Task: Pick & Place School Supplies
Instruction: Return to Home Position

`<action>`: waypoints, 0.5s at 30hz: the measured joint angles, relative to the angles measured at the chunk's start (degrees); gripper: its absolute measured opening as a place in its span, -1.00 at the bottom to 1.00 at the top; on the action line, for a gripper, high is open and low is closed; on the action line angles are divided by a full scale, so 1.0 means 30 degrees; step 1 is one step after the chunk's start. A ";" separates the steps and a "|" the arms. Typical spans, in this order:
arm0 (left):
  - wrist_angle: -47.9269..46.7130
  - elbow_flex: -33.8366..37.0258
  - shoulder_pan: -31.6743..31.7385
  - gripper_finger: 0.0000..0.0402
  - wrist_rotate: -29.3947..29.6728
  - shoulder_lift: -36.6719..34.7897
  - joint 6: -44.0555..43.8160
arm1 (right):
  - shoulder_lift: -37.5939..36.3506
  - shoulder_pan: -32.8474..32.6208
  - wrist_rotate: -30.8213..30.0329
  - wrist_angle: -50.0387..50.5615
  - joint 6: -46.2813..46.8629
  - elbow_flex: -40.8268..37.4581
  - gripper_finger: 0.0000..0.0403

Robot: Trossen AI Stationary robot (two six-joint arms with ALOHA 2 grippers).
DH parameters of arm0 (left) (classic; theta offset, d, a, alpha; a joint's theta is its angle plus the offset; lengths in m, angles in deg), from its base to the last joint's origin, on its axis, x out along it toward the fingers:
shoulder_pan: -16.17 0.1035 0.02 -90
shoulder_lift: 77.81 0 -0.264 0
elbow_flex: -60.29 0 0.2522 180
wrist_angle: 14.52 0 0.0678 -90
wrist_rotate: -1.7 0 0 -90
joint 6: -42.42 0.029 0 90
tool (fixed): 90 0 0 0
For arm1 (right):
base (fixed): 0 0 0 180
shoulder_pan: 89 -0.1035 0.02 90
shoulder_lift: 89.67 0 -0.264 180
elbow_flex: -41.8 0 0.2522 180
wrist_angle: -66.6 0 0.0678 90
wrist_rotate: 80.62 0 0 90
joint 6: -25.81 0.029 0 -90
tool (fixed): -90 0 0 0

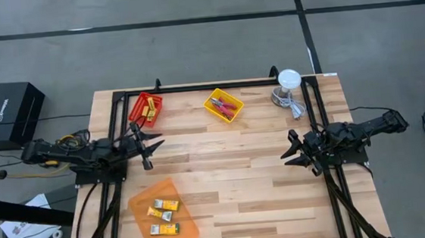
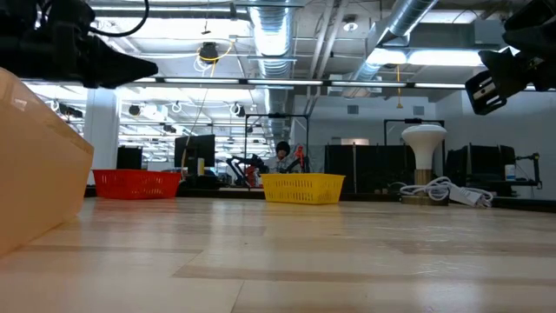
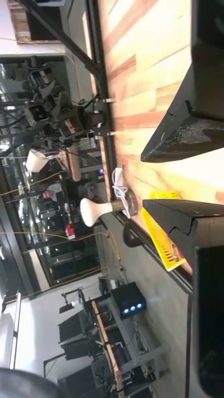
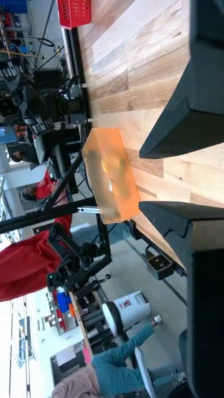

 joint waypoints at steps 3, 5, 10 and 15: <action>0.0007 0.0000 0.0000 -0.51 -0.0007 0.0270 -0.0006 | 0.0000 0.0007 0.0005 -0.0007 -0.0002 -0.0002 -0.44; 0.0000 0.0000 0.0000 -0.51 -0.0007 0.0443 -0.0006 | 0.0000 0.0001 -0.0002 -0.0006 -0.0001 0.0002 -0.44; 0.0002 0.0000 0.0000 -0.51 -0.0007 0.0828 -0.0007 | 0.0000 0.0000 0.0000 -0.0007 -0.0002 0.0000 -0.44; -0.0001 0.0000 0.0000 -0.51 -0.0015 0.0952 -0.0005 | 0.0000 0.0001 0.0002 -0.0004 -0.0002 0.0001 -0.44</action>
